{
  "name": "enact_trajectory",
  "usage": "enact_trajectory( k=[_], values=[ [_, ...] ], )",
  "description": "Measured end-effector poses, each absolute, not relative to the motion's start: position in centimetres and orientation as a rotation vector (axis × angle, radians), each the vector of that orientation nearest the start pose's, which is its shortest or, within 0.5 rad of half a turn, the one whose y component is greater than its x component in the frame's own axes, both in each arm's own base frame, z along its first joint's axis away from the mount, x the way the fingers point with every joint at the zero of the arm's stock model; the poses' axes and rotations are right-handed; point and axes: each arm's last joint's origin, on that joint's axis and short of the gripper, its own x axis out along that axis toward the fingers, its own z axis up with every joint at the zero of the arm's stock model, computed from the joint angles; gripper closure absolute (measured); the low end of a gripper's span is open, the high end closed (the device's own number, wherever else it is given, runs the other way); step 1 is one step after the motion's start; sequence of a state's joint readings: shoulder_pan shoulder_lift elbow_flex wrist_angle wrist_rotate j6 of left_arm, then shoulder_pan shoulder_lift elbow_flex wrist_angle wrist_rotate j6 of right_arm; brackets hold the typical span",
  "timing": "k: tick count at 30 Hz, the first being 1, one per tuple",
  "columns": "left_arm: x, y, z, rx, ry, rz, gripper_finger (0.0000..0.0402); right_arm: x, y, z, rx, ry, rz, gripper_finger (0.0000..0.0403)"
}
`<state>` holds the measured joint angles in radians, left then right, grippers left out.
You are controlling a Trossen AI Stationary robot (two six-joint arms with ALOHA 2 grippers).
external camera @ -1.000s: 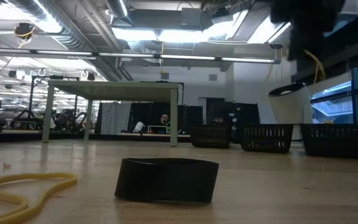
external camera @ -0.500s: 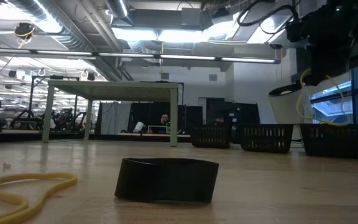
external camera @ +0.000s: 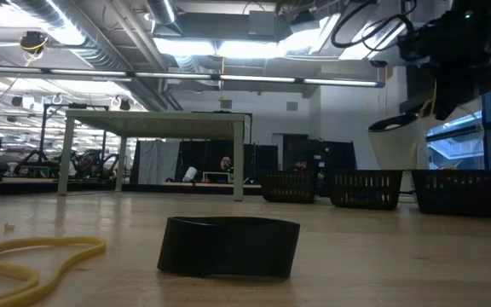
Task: Pick & Place Office Desk Supplies
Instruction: Put the yellow rubber band into the bottom black bin
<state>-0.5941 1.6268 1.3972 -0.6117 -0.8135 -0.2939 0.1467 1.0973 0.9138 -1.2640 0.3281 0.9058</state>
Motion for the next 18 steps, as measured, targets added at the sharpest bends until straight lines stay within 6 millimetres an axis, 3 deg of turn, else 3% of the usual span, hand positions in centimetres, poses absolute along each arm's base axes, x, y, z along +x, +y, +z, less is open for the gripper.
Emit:
enact_trajectory(
  k=[6, 18],
  values=[
    [29.80, -17.59, 30.44, 0.263, 0.599, 0.295, 0.0298, 16.28, 1.69, 25.76, 0.466, 1.249, -0.700, 0.0387],
    [29.64, -17.49, 30.28, 0.271, 0.619, 0.301, 0.0297, 16.29, 1.69, 25.76, 0.470, 1.248, -0.702, 0.0313]
  ],
)
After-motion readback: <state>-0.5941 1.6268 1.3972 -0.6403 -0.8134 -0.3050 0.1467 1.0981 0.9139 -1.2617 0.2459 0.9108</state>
